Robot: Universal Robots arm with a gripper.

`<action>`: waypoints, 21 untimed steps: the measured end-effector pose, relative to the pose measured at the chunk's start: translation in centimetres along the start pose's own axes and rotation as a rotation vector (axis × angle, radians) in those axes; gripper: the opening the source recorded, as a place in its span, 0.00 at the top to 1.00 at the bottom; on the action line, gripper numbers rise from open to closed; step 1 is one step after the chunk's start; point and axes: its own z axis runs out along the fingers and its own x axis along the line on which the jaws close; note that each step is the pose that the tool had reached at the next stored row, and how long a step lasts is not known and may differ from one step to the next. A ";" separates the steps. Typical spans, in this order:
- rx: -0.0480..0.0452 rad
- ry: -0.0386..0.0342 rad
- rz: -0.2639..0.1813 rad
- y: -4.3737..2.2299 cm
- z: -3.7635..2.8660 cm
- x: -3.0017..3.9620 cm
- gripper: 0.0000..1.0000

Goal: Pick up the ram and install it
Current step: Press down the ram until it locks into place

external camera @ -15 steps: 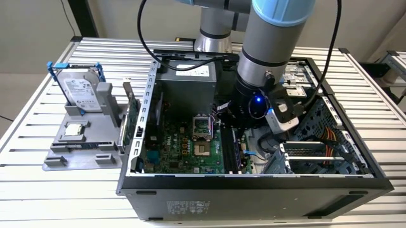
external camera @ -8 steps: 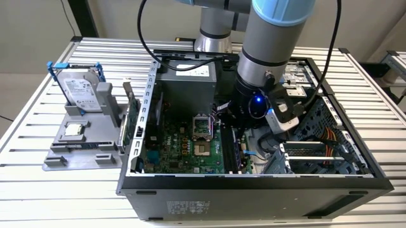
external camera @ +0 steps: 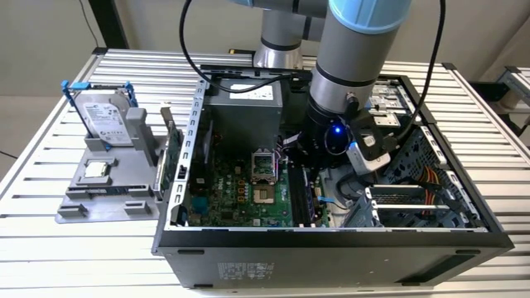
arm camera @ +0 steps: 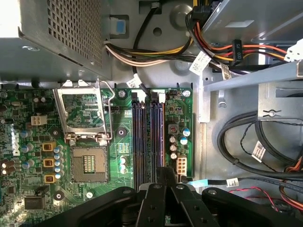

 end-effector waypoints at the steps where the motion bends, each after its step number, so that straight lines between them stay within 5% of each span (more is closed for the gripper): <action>1: 0.0003 0.0000 0.000 0.00 0.00 0.00 1.00; 8: -0.0005 -0.0005 -0.025 0.00 0.00 0.00 1.00; 21: -0.0158 -0.0008 -0.195 0.01 0.00 0.00 1.00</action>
